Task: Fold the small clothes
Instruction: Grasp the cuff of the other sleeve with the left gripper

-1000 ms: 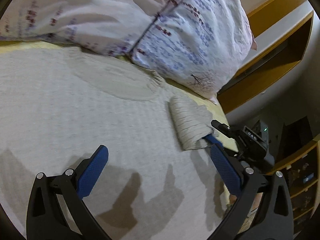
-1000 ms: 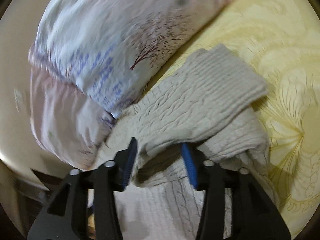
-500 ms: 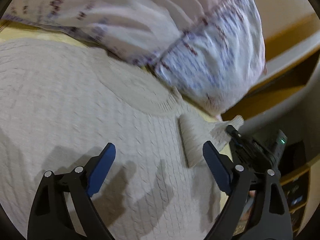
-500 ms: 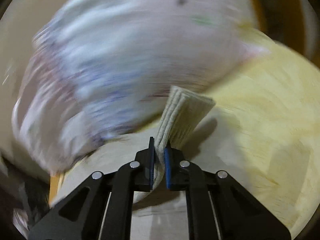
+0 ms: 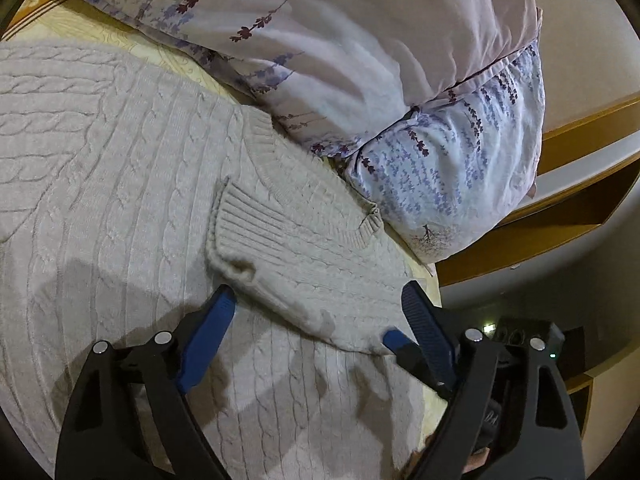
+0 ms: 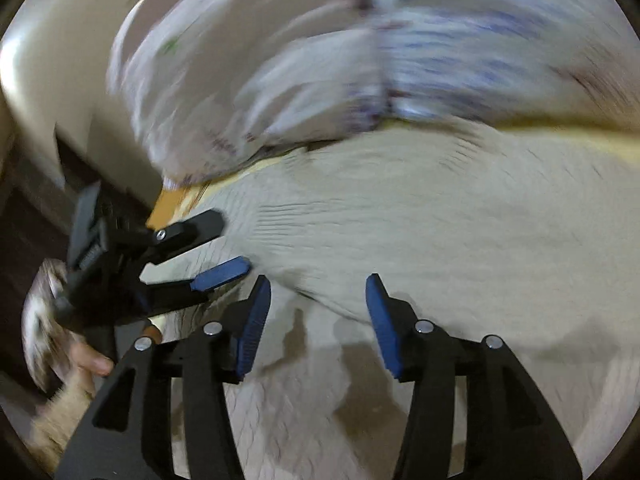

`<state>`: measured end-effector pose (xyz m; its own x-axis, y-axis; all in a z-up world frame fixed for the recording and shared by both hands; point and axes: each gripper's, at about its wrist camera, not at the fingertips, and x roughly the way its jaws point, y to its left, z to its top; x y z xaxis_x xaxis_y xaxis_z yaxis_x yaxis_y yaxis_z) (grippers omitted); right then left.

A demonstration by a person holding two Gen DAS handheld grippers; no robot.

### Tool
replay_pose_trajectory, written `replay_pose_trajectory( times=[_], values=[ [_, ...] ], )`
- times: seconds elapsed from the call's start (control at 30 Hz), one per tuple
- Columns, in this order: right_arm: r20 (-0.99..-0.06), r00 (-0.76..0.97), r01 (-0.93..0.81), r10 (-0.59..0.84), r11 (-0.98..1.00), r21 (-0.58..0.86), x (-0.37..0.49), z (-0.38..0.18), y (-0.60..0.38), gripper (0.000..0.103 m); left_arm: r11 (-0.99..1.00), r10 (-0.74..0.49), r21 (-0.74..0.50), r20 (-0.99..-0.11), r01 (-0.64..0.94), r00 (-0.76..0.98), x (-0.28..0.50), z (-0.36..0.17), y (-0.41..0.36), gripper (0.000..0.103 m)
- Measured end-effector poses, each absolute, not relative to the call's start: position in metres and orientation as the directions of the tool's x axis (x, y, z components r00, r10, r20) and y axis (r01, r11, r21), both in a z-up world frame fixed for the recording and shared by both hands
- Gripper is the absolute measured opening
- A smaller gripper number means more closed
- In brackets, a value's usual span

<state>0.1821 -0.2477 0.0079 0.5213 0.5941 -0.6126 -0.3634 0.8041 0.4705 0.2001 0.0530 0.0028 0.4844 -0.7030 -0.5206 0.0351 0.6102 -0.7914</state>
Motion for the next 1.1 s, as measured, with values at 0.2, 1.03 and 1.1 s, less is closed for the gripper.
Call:
replay_pose_trajectory(
  times=[0.2, 1.03, 1.1],
  values=[
    [-0.607, 0.608, -0.040, 0.512, 0.784, 0.620, 0.167, -0.013, -0.340, 0.049, 0.623, -0.676, -0.782, -0.540, -0.003, 0.501, 0.207, -0.004, 0.050, 0.068],
    [-0.595, 0.749, 0.085, 0.292, 0.848, 0.523, 0.164, -0.017, -0.357, 0.049, 0.785, -0.524, -0.619, -0.672, -0.009, 0.523, 0.210, -0.003, 0.077, 0.009],
    [-0.583, 0.770, 0.077, 0.259, 0.869, 0.489, 0.152, -0.010, -0.355, 0.053, 0.782, -0.531, -0.623, -0.661, 0.007, 0.530, 0.197, 0.006, 0.087, 0.019]
  ],
)
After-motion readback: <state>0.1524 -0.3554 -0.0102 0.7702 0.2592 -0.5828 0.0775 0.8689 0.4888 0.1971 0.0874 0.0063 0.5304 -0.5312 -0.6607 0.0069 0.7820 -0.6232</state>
